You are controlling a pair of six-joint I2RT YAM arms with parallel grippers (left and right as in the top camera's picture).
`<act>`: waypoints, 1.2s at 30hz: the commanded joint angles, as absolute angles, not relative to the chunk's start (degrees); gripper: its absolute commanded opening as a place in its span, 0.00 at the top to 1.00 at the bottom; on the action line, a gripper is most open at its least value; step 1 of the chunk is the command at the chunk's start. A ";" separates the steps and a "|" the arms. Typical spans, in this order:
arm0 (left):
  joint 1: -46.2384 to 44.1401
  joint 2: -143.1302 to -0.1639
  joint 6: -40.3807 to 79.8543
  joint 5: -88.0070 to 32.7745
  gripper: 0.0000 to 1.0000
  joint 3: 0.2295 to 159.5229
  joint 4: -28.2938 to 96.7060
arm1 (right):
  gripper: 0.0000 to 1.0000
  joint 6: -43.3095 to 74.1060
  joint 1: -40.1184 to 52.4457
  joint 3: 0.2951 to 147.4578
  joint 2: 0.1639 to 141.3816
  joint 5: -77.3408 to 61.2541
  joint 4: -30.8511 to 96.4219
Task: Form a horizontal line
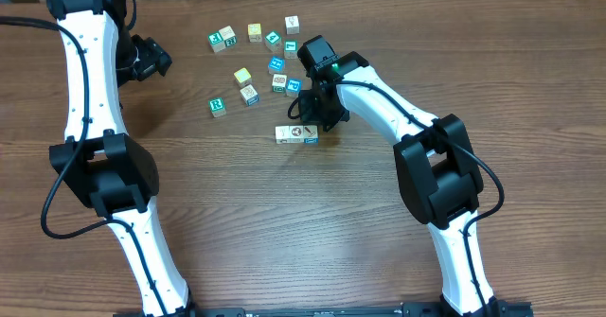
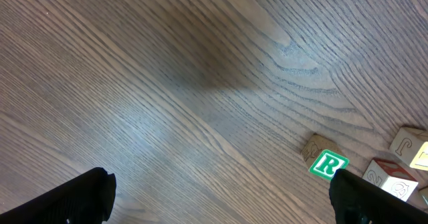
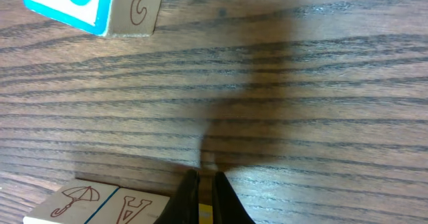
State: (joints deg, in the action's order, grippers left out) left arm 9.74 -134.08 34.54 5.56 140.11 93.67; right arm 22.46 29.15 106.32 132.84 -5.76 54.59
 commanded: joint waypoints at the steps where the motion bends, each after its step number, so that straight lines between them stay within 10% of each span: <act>1: 9.34 -133.73 34.72 5.69 0.00 139.96 93.78 | 0.96 22.44 29.30 106.08 133.27 -6.17 54.43; 36: 9.34 -133.73 34.72 5.69 0.00 139.96 93.78 | 0.92 25.67 29.52 106.08 133.27 -6.07 63.16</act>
State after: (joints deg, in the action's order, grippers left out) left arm 9.74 -134.08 34.54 5.56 140.11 93.67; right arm 25.30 29.12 106.28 132.88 -5.85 63.53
